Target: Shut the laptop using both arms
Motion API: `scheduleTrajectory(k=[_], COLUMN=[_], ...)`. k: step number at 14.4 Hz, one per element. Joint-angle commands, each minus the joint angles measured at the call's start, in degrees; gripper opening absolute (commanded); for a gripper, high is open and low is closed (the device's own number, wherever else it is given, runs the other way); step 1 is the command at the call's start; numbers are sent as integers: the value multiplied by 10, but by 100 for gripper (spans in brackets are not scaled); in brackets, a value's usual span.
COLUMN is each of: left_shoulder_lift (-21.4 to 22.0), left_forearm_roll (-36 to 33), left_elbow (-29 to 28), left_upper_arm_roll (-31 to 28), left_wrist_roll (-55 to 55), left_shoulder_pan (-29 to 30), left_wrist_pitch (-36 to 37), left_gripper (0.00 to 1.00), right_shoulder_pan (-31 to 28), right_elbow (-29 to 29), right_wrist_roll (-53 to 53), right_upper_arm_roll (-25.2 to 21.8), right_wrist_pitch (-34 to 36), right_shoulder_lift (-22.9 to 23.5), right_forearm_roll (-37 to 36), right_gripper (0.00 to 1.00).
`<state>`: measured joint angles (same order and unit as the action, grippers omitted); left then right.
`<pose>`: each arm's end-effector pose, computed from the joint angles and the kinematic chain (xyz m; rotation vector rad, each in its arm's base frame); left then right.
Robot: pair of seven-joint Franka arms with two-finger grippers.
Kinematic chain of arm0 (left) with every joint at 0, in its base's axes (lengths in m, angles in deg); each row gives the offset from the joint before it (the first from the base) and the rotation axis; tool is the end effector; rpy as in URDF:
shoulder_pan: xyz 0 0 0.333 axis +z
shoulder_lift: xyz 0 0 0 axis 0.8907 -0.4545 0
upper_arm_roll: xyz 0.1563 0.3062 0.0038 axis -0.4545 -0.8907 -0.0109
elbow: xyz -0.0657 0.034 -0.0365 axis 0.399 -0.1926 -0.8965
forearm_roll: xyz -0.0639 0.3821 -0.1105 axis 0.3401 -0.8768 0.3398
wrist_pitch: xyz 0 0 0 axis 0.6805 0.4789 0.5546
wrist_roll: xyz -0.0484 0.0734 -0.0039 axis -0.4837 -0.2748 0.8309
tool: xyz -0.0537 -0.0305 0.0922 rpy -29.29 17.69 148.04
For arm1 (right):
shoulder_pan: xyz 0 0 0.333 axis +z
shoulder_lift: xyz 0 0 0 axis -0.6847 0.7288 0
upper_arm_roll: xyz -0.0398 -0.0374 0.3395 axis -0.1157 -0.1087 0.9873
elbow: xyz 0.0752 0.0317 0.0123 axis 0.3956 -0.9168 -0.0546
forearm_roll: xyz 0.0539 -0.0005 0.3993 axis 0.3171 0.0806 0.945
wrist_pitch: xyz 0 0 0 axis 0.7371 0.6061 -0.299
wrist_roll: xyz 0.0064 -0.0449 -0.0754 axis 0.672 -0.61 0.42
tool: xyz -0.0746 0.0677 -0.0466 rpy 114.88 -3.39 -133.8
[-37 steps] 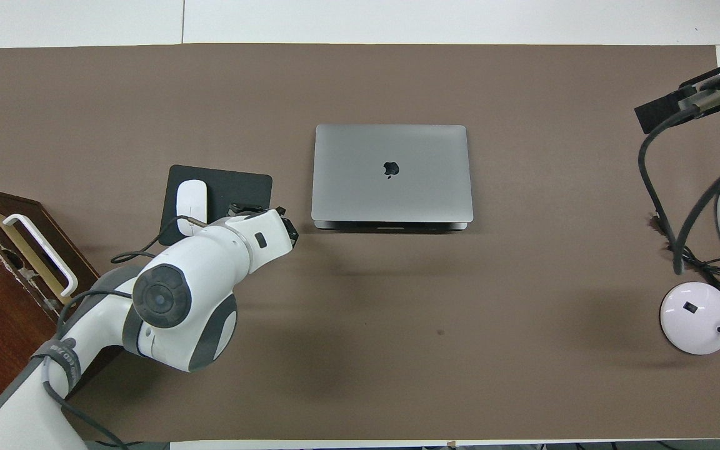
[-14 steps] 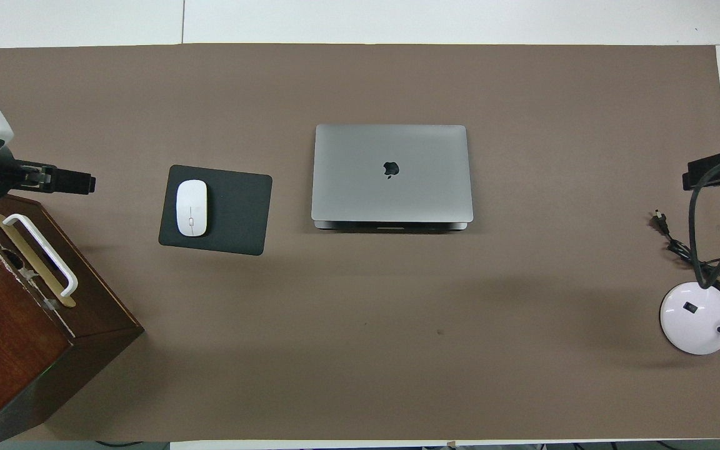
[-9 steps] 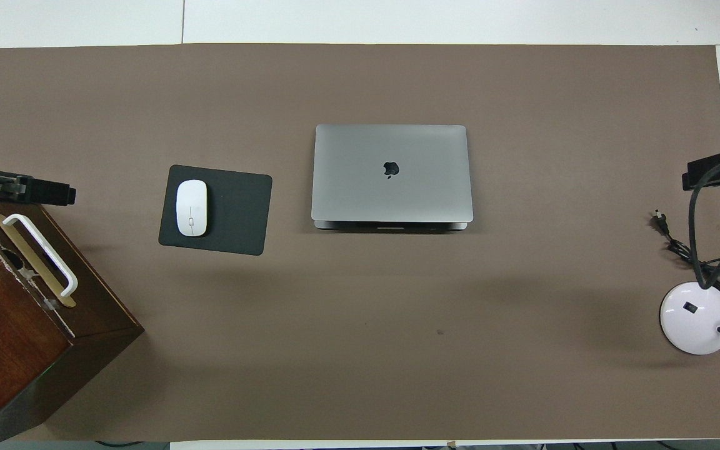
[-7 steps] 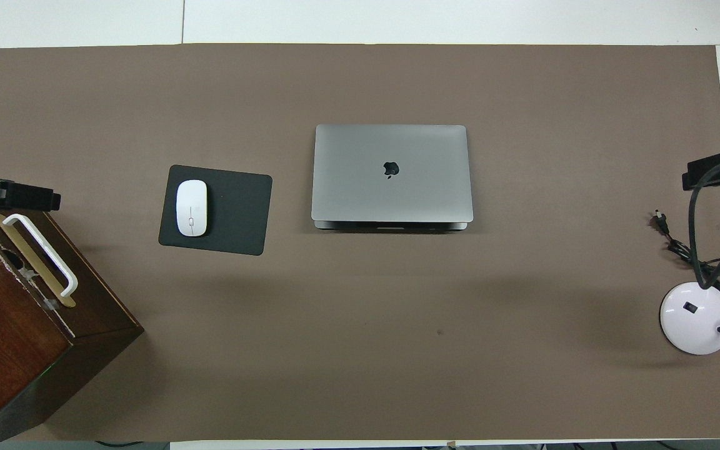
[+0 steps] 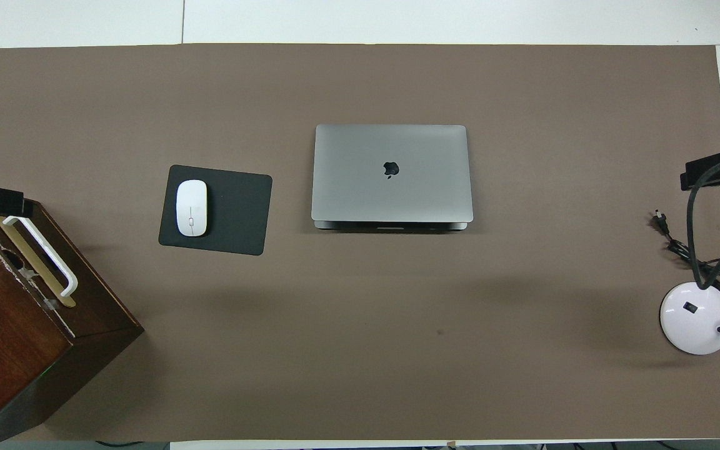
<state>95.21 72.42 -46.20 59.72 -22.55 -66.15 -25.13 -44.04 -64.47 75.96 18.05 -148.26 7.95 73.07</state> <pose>0.5362 0.0079 0.6456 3.1164 -0.1390 0.0631 0.5610 -0.0333 0.6478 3.0957 -0.0366 0.0420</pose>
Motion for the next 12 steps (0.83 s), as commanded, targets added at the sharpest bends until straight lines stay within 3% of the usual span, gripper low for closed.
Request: scheduleTrajectory(k=[1, 12], left_shoulder_lift=[-4, -1], left_forearm_roll=[-11, -12], left_elbow=[11, 8], left_upper_arm_roll=[13, 14], left_wrist_roll=[-18, -15], left_shoulder_pan=[10, 21], left_wrist_pitch=[19, 34], left_gripper=[100, 100], right_shoulder_pan=[6, 7], right_elbow=[-5, -4], right_wrist_roll=[-1, 4], right_upper_arm_roll=[-4, -5], right_wrist_pitch=[6, 3], right_shoulder_lift=[-7, -4], right_forearm_roll=[14, 14], right_gripper=[100, 100])
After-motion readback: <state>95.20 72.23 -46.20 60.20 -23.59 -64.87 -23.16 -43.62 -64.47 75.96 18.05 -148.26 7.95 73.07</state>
